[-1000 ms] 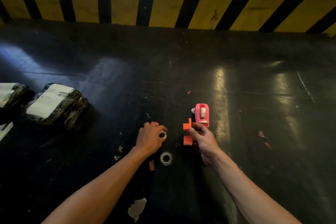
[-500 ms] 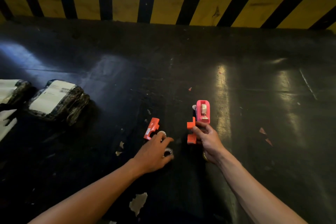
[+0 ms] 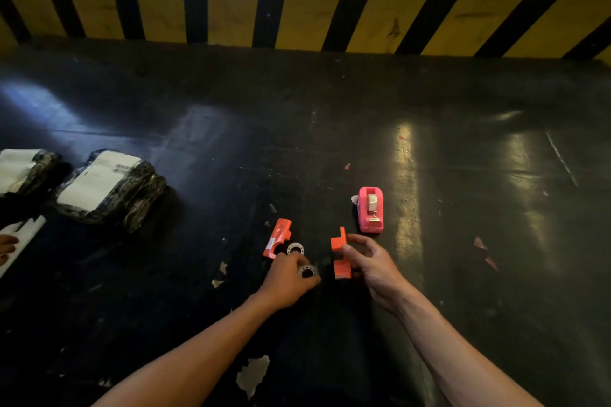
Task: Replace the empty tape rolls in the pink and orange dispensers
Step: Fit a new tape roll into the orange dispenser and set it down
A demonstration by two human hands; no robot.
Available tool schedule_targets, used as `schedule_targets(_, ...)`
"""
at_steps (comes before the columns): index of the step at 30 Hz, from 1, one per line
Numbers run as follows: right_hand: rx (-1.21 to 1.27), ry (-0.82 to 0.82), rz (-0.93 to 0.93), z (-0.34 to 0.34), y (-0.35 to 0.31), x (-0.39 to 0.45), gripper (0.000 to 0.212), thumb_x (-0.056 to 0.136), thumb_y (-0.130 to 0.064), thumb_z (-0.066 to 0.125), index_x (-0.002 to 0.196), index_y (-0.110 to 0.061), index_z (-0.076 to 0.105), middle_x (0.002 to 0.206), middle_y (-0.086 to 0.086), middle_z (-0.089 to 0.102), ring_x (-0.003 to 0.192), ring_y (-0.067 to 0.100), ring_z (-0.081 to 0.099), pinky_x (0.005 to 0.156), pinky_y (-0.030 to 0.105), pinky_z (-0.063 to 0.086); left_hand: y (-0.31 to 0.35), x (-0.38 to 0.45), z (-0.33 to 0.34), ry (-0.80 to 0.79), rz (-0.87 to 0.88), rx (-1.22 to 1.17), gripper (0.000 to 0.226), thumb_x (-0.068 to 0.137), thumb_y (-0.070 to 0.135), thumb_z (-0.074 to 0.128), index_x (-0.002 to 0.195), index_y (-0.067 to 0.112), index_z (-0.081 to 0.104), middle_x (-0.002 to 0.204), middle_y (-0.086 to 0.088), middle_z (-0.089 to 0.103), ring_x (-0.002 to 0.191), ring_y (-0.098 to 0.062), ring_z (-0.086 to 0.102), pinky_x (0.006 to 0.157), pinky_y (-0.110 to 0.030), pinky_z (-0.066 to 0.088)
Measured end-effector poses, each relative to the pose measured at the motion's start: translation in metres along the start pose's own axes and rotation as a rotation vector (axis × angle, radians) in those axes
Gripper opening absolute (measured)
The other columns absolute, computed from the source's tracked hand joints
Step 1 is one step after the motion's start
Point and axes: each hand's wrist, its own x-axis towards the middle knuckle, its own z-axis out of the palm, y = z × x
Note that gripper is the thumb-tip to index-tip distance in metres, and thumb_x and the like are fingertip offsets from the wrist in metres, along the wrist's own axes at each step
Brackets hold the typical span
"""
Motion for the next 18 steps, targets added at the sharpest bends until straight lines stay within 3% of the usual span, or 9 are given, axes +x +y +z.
schedule_targets(4,-0.035,-0.059,0.000,0.005,0.006,-0.004,0.037,0.087,-0.023,0.074,0.121,-0.027,0.061,0.119,0.012,0.071,0.106,0.028,0.070,0.093,0.054,0.056,0.019,0.000,-0.004,0.062,-0.249,-0.632,0.033,0.086,0.024,0.076,0.112,0.018,0.058,0.108,-0.006,0.066,0.095,-0.018,0.070,0.082,-0.033,0.060)
schedule_targets(7,-0.035,-0.068,-0.017,0.009,0.007,-0.007,0.047,0.079,-0.033,0.080,0.121,-0.032,0.061,0.121,0.011,0.069,0.108,0.029,0.070,0.092,0.055,0.056,0.031,0.002,-0.005,0.063,-0.302,-0.869,0.028,0.088,0.019,0.074,0.111,0.011,0.060,0.117,-0.014,0.065,0.103,-0.025,0.070,0.089,-0.039,0.060)
schedule_targets(12,0.003,-0.040,-0.068,0.014,0.004,-0.013,0.037,0.087,-0.023,0.074,0.121,-0.028,0.060,0.117,0.013,0.070,0.103,0.029,0.071,0.074,0.040,0.061,0.042,-0.002,-0.005,-0.030,-0.238,-1.007,0.031,0.091,0.015,0.069,0.118,0.001,0.059,0.117,-0.022,0.069,0.104,-0.027,0.073,0.094,-0.041,0.058)
schedule_targets(15,0.018,-0.029,-0.099,0.014,0.000,-0.017,0.037,0.088,-0.023,0.073,0.122,-0.028,0.059,0.117,0.012,0.069,0.104,0.027,0.071,0.073,0.037,0.060,0.045,-0.004,-0.009,-0.065,-0.212,-1.059,0.033,0.094,0.026,0.066,0.118,0.003,0.061,0.115,-0.018,0.073,0.104,-0.025,0.073,0.097,-0.041,0.057)
schedule_targets(18,0.025,-0.031,-0.112,0.015,-0.004,-0.018,0.038,0.089,-0.022,0.071,0.125,-0.026,0.058,0.118,0.011,0.068,0.106,0.027,0.070,0.076,0.038,0.060,0.049,-0.004,-0.016,-0.057,-0.239,-1.086,0.034,0.099,0.033,0.057,0.113,0.003,0.066,0.110,-0.014,0.075,0.101,-0.022,0.074,0.086,-0.034,0.059)
